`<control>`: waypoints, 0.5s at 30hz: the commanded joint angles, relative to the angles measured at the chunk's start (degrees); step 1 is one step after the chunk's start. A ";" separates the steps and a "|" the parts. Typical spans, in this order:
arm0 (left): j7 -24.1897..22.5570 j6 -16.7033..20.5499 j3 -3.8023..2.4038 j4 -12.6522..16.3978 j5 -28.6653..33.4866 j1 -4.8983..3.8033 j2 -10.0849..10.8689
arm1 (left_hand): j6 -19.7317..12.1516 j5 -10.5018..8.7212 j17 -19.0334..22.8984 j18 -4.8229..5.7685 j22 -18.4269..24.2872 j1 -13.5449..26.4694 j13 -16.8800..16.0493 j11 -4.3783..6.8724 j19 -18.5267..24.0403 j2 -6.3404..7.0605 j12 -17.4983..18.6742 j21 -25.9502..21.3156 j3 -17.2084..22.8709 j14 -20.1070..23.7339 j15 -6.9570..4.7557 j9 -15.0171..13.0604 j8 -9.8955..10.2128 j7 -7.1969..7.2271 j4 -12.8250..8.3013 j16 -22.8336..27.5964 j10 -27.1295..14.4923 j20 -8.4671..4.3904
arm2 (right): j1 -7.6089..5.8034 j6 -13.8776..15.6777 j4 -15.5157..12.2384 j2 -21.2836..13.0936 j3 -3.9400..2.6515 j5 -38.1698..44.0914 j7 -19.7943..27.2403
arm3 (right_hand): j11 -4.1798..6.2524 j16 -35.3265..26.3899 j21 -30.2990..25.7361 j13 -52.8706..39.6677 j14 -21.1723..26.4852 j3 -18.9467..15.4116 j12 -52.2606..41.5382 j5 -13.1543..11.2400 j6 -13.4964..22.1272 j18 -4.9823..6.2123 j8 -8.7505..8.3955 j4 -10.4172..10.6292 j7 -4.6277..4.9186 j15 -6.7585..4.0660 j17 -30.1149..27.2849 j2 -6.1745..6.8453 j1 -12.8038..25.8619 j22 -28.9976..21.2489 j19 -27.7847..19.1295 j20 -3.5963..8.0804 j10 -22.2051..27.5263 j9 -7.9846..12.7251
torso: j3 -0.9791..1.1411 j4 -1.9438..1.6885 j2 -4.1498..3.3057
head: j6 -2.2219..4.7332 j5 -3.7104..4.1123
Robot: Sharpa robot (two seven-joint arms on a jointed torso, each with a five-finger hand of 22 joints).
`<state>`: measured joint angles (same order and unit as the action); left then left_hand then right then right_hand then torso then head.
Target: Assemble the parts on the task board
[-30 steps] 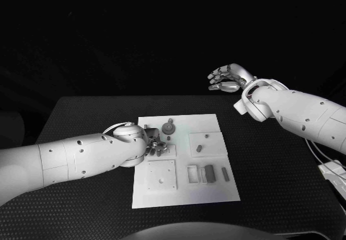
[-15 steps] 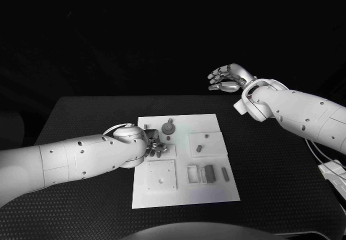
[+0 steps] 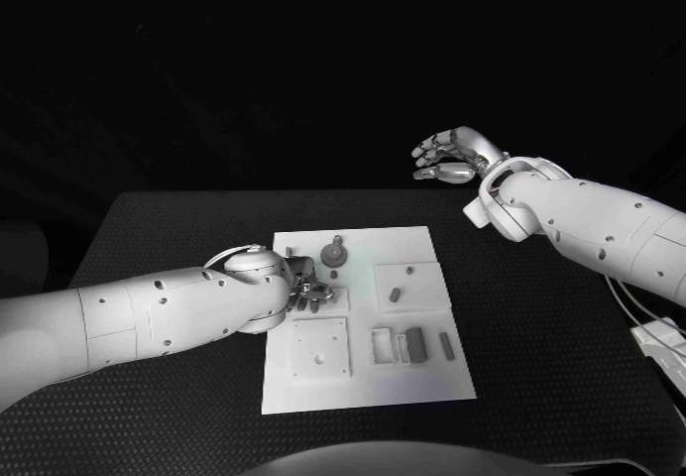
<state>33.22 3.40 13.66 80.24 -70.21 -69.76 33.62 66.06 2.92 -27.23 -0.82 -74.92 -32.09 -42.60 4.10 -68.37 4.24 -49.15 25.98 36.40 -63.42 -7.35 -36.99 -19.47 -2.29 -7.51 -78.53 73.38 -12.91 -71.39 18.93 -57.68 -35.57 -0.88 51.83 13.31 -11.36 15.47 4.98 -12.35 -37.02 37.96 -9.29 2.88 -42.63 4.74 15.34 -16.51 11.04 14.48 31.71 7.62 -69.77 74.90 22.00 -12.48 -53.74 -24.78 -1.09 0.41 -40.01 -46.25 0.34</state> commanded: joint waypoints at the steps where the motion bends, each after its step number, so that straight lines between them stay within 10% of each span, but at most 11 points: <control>1: 0.07 0.54 0.09 -0.08 -0.02 0.11 0.15 | -0.41 -0.16 -0.03 -0.16 -1.01 0.84 -0.09 -0.13 0.34 0.32 0.12 -0.23 -0.94 0.37 -0.17 -0.07 0.24 0.05 0.18 -0.08 -0.23 -0.05 | 0.01 -0.63 -0.07 -0.02 -0.02 0.13 0.62 | -0.09 -0.36 0.20 0.07 0.36 -0.35 0.03 -0.04 0.37 -0.74 0.24 0.07 2.06 -0.05 -0.07 0.00 0.48 1.56 -0.39 0.00 0.39 0.08 | 0.01 0.01 0.00 | 0.01 -0.04; 15: -0.46 1.40 0.05 0.44 -0.17 0.11 1.01 | -0.62 -0.15 -0.04 -0.33 -1.00 0.25 -0.16 -0.04 0.43 1.69 0.11 -0.31 -2.91 0.48 -0.34 -0.32 0.10 0.14 -1.21 -0.16 -0.29 -0.19 | 0.06 -0.66 0.06 -0.02 -0.02 0.15 0.64 | -0.10 -0.37 0.22 0.12 0.43 -0.35 0.02 -0.04 0.45 -0.80 0.23 0.07 2.09 -0.03 -0.08 0.03 0.48 1.56 -0.49 0.00 0.43 0.10 | -0.05 0.00 0.01 | 0.09 -0.08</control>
<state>33.14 4.10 13.64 80.55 -70.25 -69.76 34.51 65.90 2.92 -27.23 -0.81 -74.92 -31.66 -42.68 4.10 -68.16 5.43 -49.15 25.97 33.72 -63.22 -7.55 -37.38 -19.47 -2.12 -8.73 -78.53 73.38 -13.10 -71.36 18.91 -57.61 -35.58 -0.88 51.83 13.32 -11.36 15.47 4.98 -12.31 -37.02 37.96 -9.29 2.88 -42.64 4.78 15.34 -16.51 11.05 14.48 31.72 7.62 -69.77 74.90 22.01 -12.48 -53.75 -24.73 -1.10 0.40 -40.01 -46.21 0.33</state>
